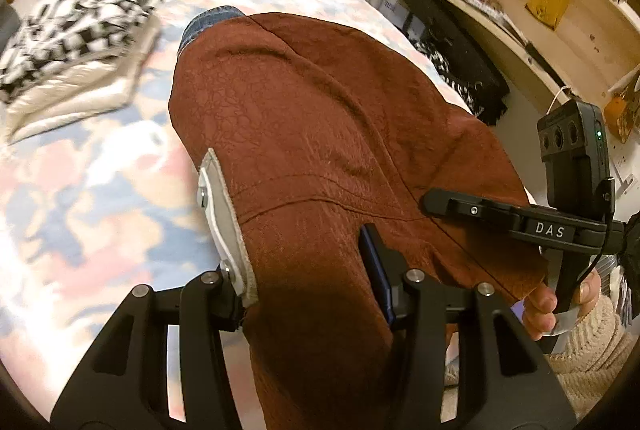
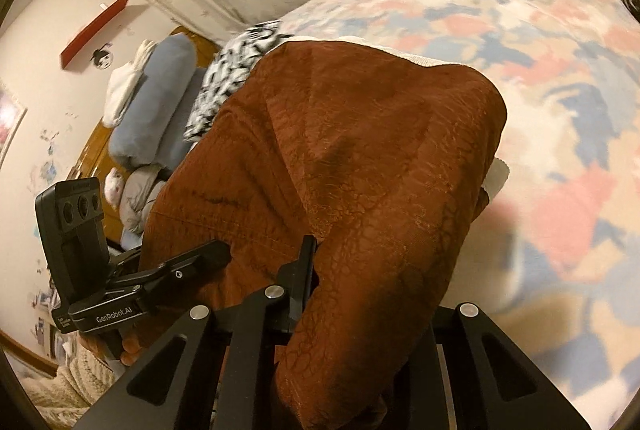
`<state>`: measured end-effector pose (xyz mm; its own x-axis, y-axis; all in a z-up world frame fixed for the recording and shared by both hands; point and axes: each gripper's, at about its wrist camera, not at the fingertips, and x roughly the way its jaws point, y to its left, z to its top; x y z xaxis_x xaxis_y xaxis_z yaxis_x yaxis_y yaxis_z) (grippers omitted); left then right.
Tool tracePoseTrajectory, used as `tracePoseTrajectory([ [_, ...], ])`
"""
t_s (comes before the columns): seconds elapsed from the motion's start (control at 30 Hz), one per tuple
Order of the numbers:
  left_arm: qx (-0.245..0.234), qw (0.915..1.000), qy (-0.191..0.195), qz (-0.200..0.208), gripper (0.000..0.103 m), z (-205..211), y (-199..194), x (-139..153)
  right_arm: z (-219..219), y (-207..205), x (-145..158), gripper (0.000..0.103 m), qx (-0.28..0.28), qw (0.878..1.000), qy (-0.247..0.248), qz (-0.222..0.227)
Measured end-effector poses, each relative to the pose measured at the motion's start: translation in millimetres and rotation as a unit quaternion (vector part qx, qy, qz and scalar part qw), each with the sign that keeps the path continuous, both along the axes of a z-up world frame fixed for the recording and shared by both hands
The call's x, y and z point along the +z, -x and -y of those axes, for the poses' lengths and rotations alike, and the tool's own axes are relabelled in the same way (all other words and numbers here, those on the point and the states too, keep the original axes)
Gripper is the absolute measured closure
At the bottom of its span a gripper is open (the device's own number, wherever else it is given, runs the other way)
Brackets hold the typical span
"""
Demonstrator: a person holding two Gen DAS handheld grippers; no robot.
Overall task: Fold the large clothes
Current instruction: 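Lift the brown and denim bundle with both tools off the bed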
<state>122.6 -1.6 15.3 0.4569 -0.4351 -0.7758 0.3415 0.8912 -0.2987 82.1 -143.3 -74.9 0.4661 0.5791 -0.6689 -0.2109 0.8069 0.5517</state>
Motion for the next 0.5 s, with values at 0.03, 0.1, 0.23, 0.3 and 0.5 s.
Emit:
tracePoseTrajectory([
  [0.03,0.004,1.0,0.001,0.003,0.057,-10.5,3.7,7.0,-19.1,-1.2,7.7,0.087,0.004,1.0,0.001,0.004],
  [0.1,0.013,0.9999,0.002,0.011,0.057,-36.6,9.0,24.9,-48.8,2.5,25.6,0.087,0.016,1.0,0.001,0.014],
  [0.23,0.029,0.9991,0.006,0.03,0.057,-96.0,14.8,62.6,-102.7,3.3,63.5,0.087,0.034,0.999,0.001,0.034],
  [0.3,0.036,0.9985,0.002,0.042,0.057,-128.0,11.5,81.3,-129.7,-1.7,82.5,0.087,0.042,0.998,0.003,0.045],
  [0.5,0.054,0.9959,-0.009,0.072,0.057,-199.8,-26.1,136.6,-209.6,-38.2,143.4,0.087,0.057,0.996,-0.002,0.074],
])
